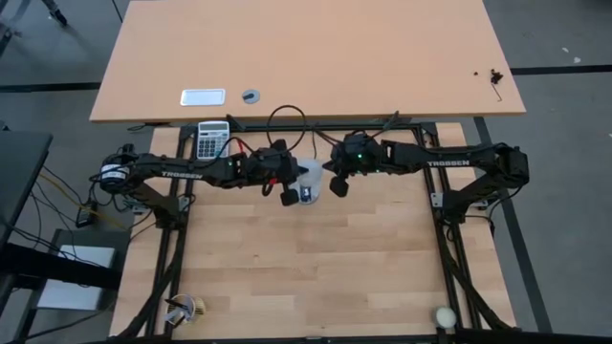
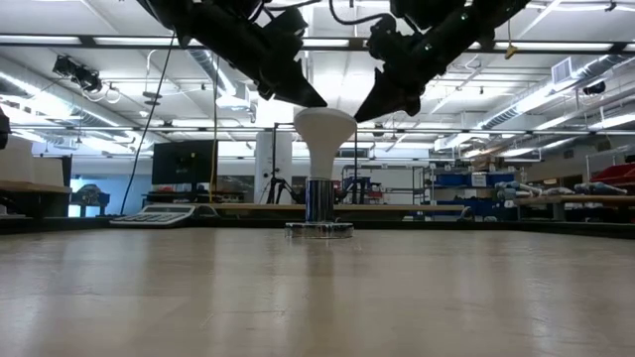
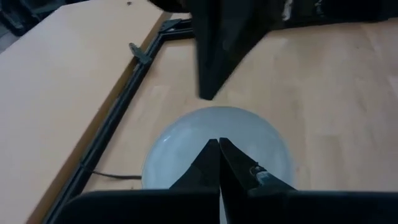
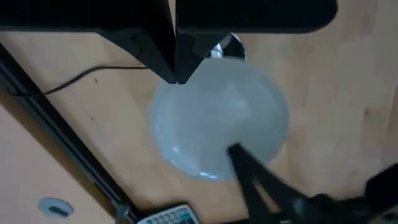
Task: Screw lightbulb
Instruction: Insert the lightbulb into the lamp
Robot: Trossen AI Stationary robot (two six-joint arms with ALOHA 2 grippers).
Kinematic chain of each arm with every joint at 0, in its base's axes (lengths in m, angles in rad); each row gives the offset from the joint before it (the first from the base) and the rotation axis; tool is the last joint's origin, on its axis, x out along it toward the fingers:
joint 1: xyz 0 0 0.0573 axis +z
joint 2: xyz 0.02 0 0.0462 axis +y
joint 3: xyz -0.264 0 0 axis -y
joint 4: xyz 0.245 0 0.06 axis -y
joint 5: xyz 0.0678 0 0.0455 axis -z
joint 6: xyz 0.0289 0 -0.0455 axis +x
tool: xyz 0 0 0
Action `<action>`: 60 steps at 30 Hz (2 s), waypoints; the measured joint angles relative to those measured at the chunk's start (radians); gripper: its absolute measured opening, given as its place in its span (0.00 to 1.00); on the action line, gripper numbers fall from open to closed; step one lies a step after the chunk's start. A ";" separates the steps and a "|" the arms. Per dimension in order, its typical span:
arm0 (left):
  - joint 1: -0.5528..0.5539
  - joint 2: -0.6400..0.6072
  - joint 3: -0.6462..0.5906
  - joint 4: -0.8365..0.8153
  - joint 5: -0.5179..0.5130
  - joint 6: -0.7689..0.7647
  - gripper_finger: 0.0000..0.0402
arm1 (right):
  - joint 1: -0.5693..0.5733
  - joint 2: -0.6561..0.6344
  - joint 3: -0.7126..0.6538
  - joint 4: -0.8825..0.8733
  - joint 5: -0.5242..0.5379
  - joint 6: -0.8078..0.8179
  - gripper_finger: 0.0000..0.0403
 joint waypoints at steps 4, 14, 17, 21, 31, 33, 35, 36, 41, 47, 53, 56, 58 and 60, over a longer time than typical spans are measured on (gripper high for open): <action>0.000 0.000 0.000 -0.016 -0.027 0.000 0.00 | -0.001 0.000 0.000 0.006 -0.004 0.000 0.02; 0.000 0.000 0.000 -0.017 -0.029 -0.008 0.00 | -0.002 0.018 0.001 0.034 -0.017 -0.009 0.02; 0.000 0.000 -0.001 -0.020 -0.035 -0.014 0.00 | -0.003 0.032 0.003 0.047 -0.037 -0.011 0.02; -0.001 0.000 -0.001 -0.022 -0.033 -0.016 0.00 | -0.001 0.032 0.002 0.052 -0.049 -0.011 0.02; 0.000 0.001 -0.001 -0.020 -0.039 -0.016 0.00 | 0.026 0.033 0.001 0.066 -0.196 0.011 0.02; 0.000 0.002 0.000 -0.018 -0.044 -0.016 0.00 | 0.039 0.035 -0.001 0.066 -0.227 0.011 0.02; 0.000 0.002 -0.001 -0.020 -0.044 -0.016 0.00 | 0.051 0.035 -0.001 0.088 -0.231 0.009 0.02; 0.000 0.002 -0.001 -0.020 -0.044 -0.016 0.00 | 0.056 0.034 -0.001 0.091 -0.231 0.006 0.02; 0.000 0.002 -0.001 -0.024 -0.044 -0.016 0.00 | 0.049 0.007 -0.001 0.065 -0.113 -0.015 0.02; 0.000 0.001 -0.001 -0.025 -0.044 -0.015 0.00 | -0.012 0.014 0.000 0.021 -0.020 -0.017 0.02; 0.000 0.001 -0.001 -0.023 -0.043 -0.015 0.00 | -0.022 0.018 0.000 0.027 -0.055 -0.016 0.02; 0.000 0.001 -0.001 -0.022 -0.040 -0.012 0.00 | -0.019 0.019 0.000 0.028 -0.083 -0.016 0.02; 0.000 0.000 -0.001 -0.023 -0.043 -0.007 0.00 | -0.017 0.027 0.001 0.035 -0.083 -0.012 0.02; 0.000 0.000 -0.001 -0.023 -0.044 -0.007 0.00 | -0.016 0.033 0.001 0.036 -0.084 -0.011 0.02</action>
